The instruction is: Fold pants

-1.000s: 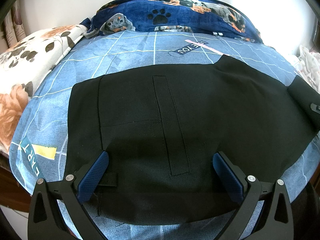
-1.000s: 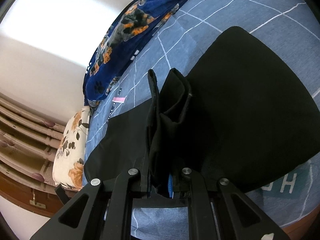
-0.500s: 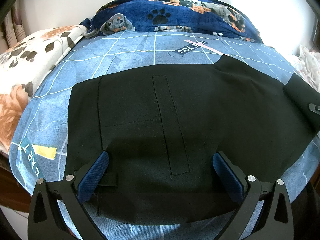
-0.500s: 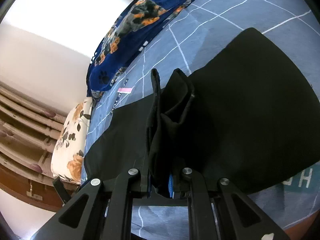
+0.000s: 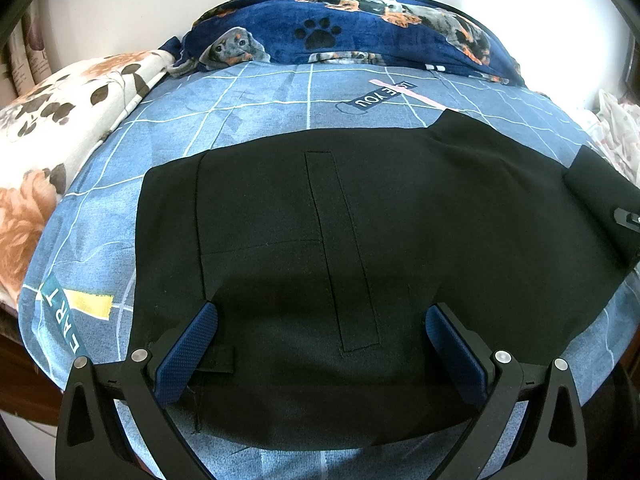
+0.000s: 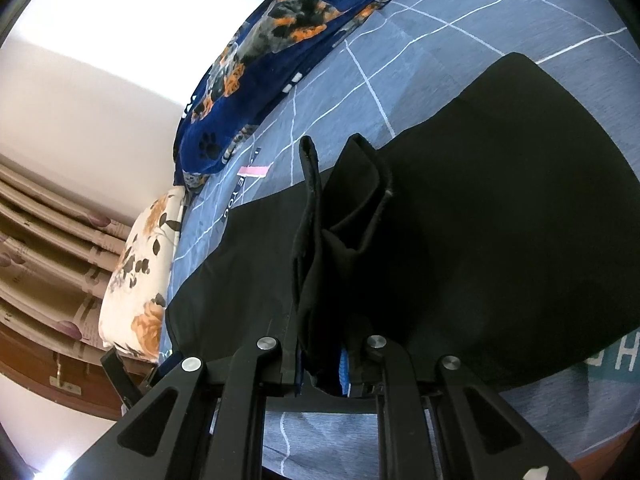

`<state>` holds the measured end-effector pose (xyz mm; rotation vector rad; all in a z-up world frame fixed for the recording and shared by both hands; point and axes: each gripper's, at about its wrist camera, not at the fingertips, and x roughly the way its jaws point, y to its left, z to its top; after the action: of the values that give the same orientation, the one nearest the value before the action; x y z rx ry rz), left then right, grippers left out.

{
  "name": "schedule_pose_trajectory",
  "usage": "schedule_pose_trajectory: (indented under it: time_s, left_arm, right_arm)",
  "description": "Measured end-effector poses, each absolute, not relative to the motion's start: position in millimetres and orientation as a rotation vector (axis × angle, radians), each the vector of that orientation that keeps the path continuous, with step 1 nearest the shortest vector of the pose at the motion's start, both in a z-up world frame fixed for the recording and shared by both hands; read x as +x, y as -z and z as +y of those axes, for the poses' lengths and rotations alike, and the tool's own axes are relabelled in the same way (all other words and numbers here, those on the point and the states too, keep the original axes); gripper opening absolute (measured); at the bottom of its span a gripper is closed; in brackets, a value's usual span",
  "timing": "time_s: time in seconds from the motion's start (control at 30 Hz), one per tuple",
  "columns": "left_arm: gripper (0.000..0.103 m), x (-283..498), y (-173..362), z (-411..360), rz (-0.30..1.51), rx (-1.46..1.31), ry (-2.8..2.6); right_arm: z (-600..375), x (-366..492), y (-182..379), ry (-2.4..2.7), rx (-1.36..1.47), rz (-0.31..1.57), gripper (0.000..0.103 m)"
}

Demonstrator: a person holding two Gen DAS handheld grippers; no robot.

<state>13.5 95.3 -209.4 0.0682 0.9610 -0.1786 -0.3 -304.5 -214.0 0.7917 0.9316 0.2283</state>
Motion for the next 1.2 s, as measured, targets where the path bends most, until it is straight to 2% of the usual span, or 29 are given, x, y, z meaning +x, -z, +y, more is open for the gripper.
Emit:
schedule_pose_trajectory:
  time_s: [0.87,1.2]
  left_arm:
    - [0.103,12.7,208.2,95.0,0.959,0.07,0.179]
    - [0.103,12.1,208.8,94.9,0.958,0.07,0.178]
  right_arm:
    - [-293.1,1.5,215.8,-0.233,0.763,0.952,0.017]
    - [-290.4,2.1,218.1,-0.244,0.774,0.959,0.023]
